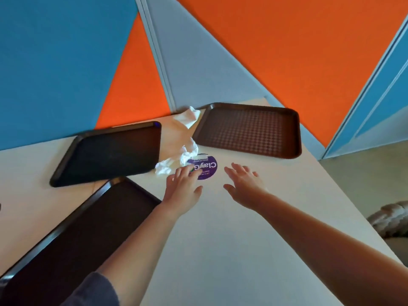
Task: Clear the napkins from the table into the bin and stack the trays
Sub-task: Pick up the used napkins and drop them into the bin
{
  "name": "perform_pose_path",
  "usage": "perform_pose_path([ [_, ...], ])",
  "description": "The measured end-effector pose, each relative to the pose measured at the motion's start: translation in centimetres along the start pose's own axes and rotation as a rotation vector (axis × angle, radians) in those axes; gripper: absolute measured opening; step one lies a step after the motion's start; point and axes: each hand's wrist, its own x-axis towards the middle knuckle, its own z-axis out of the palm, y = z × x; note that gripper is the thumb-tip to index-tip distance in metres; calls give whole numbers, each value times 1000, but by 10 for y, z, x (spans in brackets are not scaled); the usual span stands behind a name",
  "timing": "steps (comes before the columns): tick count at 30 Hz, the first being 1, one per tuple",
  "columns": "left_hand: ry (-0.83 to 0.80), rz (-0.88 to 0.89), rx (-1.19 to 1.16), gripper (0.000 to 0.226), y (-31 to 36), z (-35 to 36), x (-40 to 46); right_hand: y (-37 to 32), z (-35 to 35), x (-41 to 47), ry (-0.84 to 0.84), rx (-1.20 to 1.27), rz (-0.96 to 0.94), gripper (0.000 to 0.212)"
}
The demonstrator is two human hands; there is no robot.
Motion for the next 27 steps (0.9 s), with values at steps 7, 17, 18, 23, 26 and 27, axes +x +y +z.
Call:
perform_pose_path([
  [7, -9, -233, 3, 44, -67, 7, 41, -26, 14, 88, -89, 9, -126, 53],
  [17, -154, -291, 48, 53, -117, 51, 102, -44, 54, 192, -126, 128, -172, 67],
  [18, -180, -297, 67, 54, -120, 55, 105, -46, 59, 198, -130, 138, -188, 70],
  [23, -138, -303, -18, 47, -120, 72, 107, -43, 91, 212, -168, 61, -187, 49],
  [26, -92, -305, -183, 32, -118, 73, 105, -39, 95, 209, -147, 2, -151, 33],
  [27, -99, -306, -212, 33, -117, 72, 103, -39, 93, 207, -155, -19, -149, 36],
])
